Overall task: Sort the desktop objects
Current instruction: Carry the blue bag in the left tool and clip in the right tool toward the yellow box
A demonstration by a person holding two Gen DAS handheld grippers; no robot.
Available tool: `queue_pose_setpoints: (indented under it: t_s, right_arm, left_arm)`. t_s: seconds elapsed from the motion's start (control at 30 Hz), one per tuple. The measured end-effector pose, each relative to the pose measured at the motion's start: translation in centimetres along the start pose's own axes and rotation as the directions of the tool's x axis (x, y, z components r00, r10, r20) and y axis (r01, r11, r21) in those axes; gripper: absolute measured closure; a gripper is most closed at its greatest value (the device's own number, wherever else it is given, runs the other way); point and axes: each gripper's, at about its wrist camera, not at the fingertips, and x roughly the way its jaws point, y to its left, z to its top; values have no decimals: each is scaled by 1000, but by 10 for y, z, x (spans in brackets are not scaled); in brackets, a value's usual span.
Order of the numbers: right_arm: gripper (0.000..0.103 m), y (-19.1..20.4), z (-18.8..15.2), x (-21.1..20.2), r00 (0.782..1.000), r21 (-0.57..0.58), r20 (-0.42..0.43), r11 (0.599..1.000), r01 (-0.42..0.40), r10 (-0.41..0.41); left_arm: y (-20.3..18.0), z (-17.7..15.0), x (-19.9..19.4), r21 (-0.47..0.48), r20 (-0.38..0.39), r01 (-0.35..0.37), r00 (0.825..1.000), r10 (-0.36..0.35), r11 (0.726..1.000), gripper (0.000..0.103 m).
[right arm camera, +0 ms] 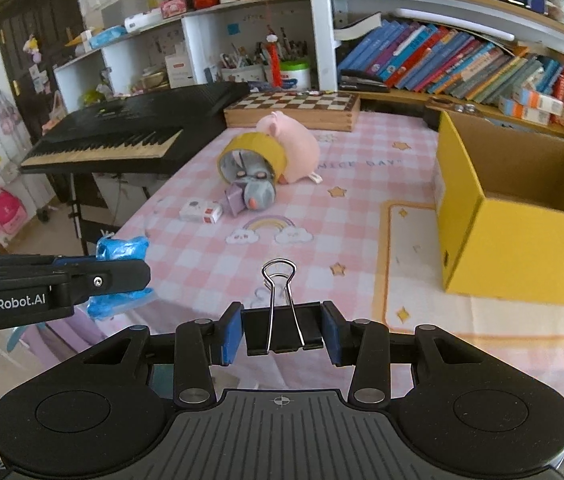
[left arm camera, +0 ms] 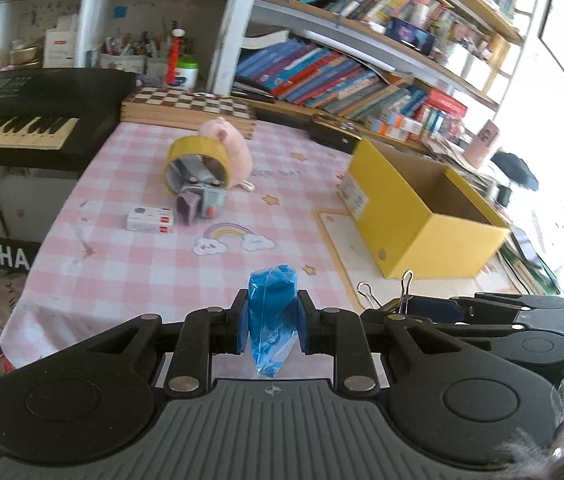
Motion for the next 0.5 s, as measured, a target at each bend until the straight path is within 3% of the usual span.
queue_pose_setpoints:
  t_s: [0.5]
  right_arm:
    - [62, -17, -40, -39, 994, 137, 7, 985, 109, -111]
  left_arm:
    - [-29, -23, -5, 86, -56, 138, 989, -133, 987, 82]
